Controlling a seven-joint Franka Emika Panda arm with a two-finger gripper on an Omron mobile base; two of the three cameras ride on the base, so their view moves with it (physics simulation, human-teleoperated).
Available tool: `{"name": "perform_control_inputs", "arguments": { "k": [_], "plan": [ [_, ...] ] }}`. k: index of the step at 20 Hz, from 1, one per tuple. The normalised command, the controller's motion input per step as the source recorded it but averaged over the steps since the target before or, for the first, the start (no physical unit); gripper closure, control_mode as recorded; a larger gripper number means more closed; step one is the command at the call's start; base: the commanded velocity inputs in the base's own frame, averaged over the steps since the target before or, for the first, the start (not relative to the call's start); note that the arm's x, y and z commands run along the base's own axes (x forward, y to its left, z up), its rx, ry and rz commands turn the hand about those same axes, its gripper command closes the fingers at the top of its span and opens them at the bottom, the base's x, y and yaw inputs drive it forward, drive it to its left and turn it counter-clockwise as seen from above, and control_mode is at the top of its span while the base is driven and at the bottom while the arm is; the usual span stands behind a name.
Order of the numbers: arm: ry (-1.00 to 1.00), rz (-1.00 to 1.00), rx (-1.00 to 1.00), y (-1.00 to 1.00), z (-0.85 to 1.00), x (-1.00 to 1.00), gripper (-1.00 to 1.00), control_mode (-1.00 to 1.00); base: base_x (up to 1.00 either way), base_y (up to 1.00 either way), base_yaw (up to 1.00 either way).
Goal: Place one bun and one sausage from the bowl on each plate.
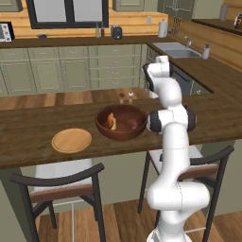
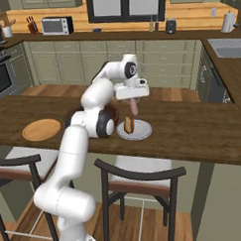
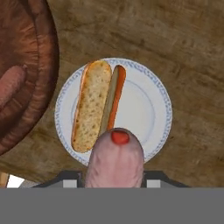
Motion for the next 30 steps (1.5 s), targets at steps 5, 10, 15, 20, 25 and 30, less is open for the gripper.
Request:
{"name": "perform_control_inputs", "arguments": {
  "k": [5,10,15,20,25,30],
  "plan": [
    [-0.43,0.45,0.11,-0.14,-0.70,-0.15,1.00,-1.00,0.00,0.00,0.00],
    [-0.51,0.27,0.14,-0.21,-0.50,-0.04,1.00,-1.00,0.00,0.00,0.00],
    [-0.25,-0.01,0.11,-0.19,-0.68,0.01,1.00,-1.00,0.00,0.00,0.00],
    [-0.01,0.00,0.18,-0.54,0.12,0.43,1.00,-1.00,0.00,0.00,0.00],
    [0.04,0.00,0.04,-0.13,0.07,0.12,1.00,-1.00,0.00,0.00,0.00],
    [0.05,0.00,-0.04,0.37,-0.16,-0.10,1.00,-1.00,0.00,0.00,0.00]
  ]
}}
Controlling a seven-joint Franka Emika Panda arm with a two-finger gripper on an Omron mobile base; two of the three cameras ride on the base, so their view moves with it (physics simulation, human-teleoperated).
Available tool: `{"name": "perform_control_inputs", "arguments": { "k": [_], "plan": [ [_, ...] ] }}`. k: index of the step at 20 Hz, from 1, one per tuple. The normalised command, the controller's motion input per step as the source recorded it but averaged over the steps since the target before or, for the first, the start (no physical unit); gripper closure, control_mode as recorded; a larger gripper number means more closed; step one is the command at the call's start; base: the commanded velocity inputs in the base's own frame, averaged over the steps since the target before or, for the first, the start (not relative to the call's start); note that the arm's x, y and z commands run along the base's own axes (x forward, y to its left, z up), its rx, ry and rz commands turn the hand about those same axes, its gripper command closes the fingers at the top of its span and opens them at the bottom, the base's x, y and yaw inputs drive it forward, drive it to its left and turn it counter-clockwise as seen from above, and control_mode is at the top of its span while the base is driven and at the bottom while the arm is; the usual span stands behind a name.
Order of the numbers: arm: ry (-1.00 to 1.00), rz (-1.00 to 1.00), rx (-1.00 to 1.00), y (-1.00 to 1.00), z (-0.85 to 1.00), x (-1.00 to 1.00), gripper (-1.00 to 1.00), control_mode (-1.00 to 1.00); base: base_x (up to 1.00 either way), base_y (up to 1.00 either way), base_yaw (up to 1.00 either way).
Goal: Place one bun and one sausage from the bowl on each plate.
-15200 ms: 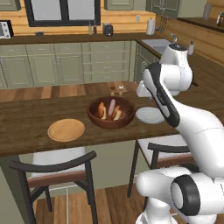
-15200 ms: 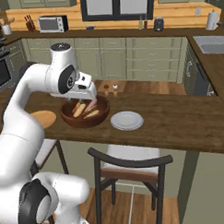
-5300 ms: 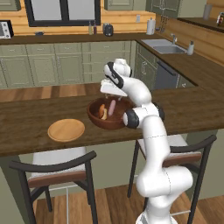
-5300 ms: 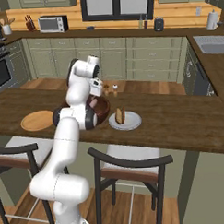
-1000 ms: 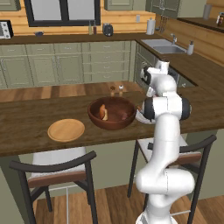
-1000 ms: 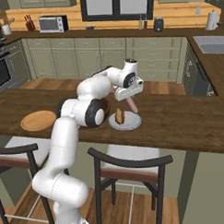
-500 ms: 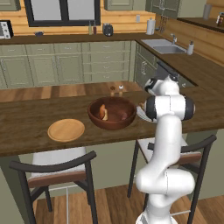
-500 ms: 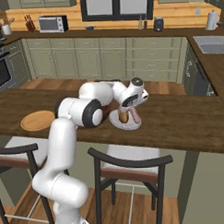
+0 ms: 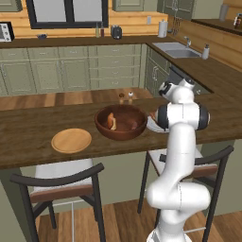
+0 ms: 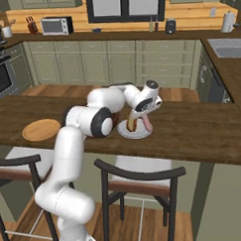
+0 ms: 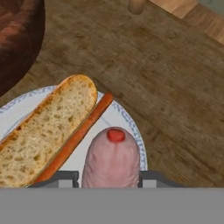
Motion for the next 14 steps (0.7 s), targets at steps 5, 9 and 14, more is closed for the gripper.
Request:
{"name": "perform_control_inputs", "arguments": {
  "k": [5,9,14],
  "plan": [
    [0.00,0.00,-0.03,0.18,0.00,0.00,1.00,-1.00,0.00,0.00,0.00],
    [-0.01,-0.01,-0.02,0.09,0.00,0.00,1.00,-1.00,0.00,0.00,0.00],
    [0.00,0.00,0.00,0.00,0.00,0.00,-1.00,-1.00,0.00,0.00,0.00]
  ]
}}
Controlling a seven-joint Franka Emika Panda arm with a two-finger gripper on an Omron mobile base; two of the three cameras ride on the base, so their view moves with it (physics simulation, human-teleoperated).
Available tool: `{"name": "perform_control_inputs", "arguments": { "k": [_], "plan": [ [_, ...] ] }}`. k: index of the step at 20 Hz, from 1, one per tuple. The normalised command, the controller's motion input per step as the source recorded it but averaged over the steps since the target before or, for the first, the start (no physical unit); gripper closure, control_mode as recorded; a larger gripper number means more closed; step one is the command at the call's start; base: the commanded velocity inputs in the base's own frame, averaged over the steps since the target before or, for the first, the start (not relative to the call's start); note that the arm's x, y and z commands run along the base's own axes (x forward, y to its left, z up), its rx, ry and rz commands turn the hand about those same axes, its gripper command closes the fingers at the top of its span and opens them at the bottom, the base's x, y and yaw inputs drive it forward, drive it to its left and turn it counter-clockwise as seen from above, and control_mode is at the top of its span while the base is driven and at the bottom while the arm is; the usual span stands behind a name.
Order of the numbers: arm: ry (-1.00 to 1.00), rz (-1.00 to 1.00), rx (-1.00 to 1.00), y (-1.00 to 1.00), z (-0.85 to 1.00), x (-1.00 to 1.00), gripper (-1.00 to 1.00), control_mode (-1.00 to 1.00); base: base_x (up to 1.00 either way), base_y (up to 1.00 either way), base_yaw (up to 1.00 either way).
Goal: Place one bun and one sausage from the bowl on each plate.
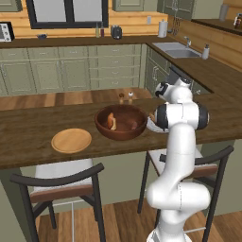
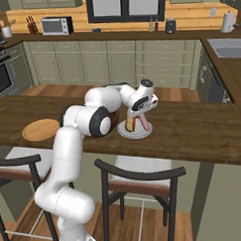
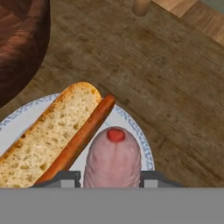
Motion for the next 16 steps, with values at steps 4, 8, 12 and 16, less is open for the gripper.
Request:
{"name": "perform_control_inputs", "arguments": {
  "k": [4,8,12,16],
  "plan": [
    [0.00,0.00,0.00,0.00,0.00,0.00,-1.00,-1.00,0.00,0.00,0.00],
    [0.00,0.00,0.00,0.00,0.00,0.00,-1.00,-1.00,0.00,0.00,0.00],
    [0.00,0.00,0.00,0.01,0.00,-0.25,-1.00,-1.00,0.00,0.00,0.00],
    [-0.05,-0.10,0.00,0.09,0.16,-0.96,-1.00,-1.00,0.00,0.00,0.00]
  ]
}}
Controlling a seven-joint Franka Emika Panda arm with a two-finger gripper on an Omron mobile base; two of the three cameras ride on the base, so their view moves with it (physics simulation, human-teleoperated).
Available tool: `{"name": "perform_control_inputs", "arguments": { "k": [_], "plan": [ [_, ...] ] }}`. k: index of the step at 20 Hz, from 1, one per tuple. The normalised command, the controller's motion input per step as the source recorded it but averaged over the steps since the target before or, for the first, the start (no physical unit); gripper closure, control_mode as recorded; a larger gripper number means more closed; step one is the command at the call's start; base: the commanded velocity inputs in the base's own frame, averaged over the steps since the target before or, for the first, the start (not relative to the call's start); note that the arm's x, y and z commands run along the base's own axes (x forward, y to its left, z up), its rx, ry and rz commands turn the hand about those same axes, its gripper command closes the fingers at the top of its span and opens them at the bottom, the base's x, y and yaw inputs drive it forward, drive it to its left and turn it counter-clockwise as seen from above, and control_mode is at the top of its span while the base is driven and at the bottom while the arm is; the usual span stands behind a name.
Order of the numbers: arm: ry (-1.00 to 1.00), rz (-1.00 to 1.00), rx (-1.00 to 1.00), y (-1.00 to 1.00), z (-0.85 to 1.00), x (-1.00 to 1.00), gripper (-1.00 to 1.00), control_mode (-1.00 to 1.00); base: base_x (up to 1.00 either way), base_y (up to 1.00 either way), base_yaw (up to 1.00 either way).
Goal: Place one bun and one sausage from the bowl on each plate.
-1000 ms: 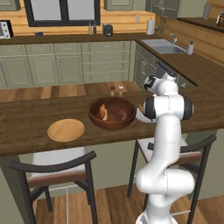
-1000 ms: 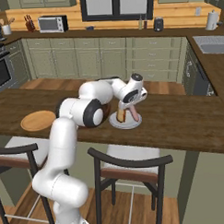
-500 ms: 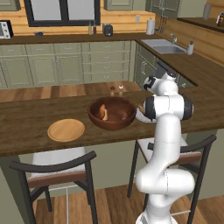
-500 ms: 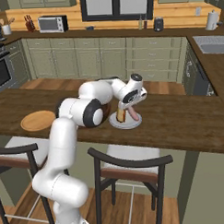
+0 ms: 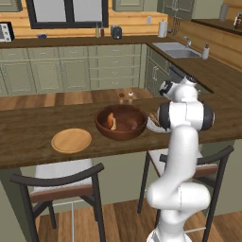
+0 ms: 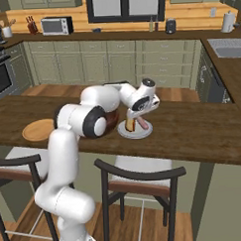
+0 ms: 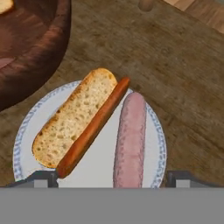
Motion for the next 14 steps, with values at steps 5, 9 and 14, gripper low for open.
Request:
{"name": "perform_control_inputs", "arguments": {
  "k": [5,9,14],
  "plan": [
    [0.00,-0.30,0.00,0.90,0.53,-0.83,-1.00,-1.00,0.00,0.00,0.00],
    [0.00,-0.05,0.04,1.00,0.81,-0.05,-1.00,-1.00,0.00,0.00,0.00],
    [0.04,-0.01,0.13,0.95,0.79,-0.06,-1.00,-1.00,0.00,0.00,0.00]
  ]
}}
